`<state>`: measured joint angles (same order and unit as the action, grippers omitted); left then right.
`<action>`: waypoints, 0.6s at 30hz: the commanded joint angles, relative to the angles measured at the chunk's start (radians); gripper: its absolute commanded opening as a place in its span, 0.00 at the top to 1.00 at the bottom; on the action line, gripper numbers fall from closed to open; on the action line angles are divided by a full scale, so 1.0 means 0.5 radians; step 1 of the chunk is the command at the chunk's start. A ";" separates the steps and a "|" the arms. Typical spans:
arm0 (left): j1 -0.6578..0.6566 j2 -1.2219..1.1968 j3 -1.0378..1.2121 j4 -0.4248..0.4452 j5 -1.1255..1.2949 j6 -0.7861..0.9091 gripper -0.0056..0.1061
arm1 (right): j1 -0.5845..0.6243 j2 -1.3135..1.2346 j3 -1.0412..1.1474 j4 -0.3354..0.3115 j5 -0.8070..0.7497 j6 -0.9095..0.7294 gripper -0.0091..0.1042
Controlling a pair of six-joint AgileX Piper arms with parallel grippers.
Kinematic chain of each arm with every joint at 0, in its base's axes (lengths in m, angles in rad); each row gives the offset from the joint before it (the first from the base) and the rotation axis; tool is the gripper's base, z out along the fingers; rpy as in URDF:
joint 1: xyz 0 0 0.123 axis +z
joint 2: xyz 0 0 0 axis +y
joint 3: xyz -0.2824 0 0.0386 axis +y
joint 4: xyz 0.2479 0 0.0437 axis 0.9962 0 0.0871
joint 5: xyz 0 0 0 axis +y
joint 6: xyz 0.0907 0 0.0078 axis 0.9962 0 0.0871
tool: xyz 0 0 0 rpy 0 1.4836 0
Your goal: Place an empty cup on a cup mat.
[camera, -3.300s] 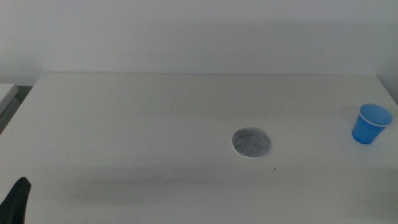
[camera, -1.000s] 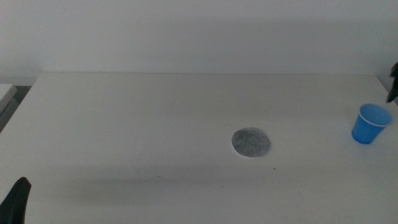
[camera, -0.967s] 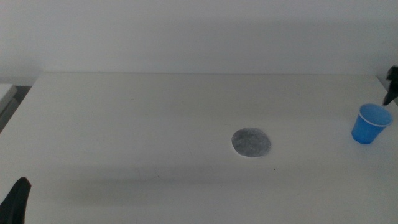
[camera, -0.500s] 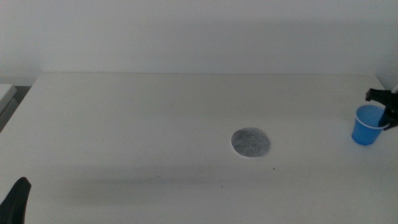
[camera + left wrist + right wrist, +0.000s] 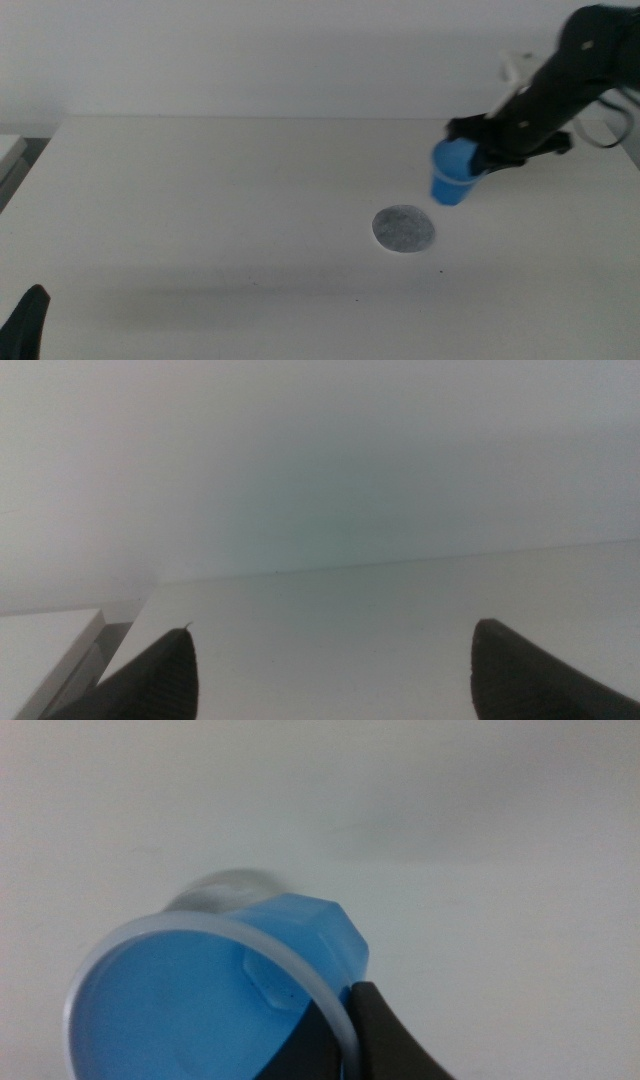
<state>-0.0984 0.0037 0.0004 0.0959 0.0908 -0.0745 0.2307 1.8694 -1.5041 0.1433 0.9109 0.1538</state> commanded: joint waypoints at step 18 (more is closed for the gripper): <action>-0.006 -0.007 -0.001 -0.014 -0.011 -0.006 0.11 | 0.316 0.207 -0.005 -0.046 -0.148 0.065 0.94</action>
<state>-0.0984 0.0037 0.0004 0.0959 0.0908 -0.0745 0.3888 1.9733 -1.5041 0.1367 0.8348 0.1841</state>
